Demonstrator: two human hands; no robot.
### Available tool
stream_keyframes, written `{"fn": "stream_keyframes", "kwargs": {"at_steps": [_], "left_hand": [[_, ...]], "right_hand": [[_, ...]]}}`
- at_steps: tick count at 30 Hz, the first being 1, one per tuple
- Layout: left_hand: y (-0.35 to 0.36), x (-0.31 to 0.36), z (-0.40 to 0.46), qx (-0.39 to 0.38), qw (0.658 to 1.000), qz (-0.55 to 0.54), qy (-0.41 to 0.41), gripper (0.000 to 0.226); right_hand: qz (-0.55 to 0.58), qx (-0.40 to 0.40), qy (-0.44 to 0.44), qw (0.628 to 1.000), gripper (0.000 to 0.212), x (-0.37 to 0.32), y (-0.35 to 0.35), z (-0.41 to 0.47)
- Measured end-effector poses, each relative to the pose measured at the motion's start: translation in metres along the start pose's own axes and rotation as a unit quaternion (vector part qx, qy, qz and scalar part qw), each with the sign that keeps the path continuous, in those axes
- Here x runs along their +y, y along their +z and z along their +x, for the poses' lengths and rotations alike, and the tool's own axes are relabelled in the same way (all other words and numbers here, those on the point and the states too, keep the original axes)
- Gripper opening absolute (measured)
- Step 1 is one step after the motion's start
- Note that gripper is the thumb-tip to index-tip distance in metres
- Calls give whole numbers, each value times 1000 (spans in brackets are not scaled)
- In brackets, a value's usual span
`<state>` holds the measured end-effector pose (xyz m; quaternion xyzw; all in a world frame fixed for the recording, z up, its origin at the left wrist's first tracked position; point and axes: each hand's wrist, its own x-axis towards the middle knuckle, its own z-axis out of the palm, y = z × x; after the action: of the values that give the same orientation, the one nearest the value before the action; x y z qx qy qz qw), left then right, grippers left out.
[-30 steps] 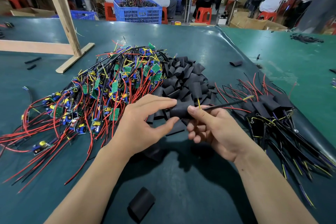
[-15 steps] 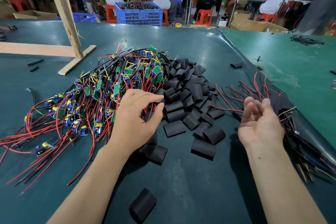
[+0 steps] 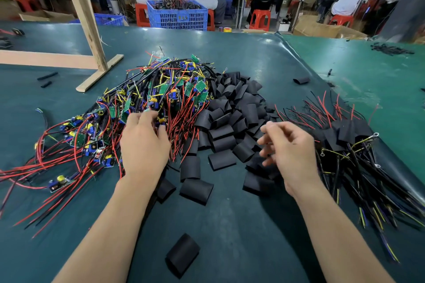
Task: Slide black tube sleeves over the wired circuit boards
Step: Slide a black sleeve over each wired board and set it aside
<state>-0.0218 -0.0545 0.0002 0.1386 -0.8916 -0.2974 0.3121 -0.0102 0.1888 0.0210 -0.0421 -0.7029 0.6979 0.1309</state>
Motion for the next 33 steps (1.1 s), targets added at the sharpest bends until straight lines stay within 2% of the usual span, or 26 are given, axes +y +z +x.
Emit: {"fn": "stream_keyframes", "kwargs": {"at_steps": [4,8,13,17,19,21,23,25,27,30,33], "left_hand": [[-1,-5,4,-6,998,-39,-59,42],[-3,-8,2,34,996,-62,-51,26],[-9,-5,2,107,985,-129,-33,20],[-13,7,-5,148,962,-226,19,12],[-12,18,-13,153,951,-243,112,8],[-10,28,-23,130,935,-253,213,9],[-7,38,-35,73,912,-281,288,12],[-1,46,-48,-3,886,-308,346,12],[5,53,-57,-73,868,-305,384,7],[8,55,-58,-123,855,-304,403,8],[7,47,-51,-144,892,-277,327,18]], "right_hand": [[-158,-47,-89,982,16,14,4,-4],[-175,-73,-119,975,15,18,4,-5],[-179,-72,-133,972,16,17,4,-7],[-174,-79,-134,972,16,15,7,-10],[-151,-94,-115,977,15,12,9,-13],[-40,-133,-50,989,19,7,13,-15],[75,-184,36,979,37,1,17,-17],[116,-216,90,965,49,-2,18,-17],[113,-215,93,966,42,-3,16,-16],[77,-196,52,976,24,-3,9,-12],[119,-155,35,980,23,-8,1,-7]]}}
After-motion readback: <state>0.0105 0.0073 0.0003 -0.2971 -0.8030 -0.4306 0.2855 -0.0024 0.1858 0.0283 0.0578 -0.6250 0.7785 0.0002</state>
